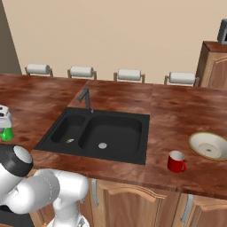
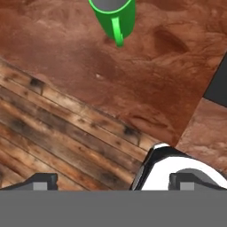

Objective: Clear the mugs and bowl far away from the sink.

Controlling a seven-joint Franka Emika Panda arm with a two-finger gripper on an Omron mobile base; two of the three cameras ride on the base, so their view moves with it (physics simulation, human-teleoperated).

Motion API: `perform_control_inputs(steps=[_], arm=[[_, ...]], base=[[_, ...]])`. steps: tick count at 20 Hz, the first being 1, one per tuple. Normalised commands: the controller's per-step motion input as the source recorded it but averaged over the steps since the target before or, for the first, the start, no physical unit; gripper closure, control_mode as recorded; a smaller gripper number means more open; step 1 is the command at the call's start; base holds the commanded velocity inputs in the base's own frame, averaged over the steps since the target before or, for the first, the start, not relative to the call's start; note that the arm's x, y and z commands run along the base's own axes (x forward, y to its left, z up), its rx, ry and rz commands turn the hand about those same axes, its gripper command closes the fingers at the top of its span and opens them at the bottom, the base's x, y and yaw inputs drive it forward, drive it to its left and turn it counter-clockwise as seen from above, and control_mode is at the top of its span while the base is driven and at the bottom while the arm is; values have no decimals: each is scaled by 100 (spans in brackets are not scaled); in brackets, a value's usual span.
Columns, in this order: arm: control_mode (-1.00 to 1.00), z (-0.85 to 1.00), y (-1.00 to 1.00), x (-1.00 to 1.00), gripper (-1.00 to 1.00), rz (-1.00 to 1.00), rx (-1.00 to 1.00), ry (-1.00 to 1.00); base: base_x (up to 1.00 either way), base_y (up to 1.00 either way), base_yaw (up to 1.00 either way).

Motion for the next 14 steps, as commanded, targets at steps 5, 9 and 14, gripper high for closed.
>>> perform_control_inputs(steps=[5,9,14], arm=[[-100,-26,7,3,-100,0,-11,-5],[-100,-23,0,1,-100,0,-6,-14],[-100,-20,1,1,-100,0,0,-20]], base=[[0,0,0],[0,0,0],[0,0,0]])
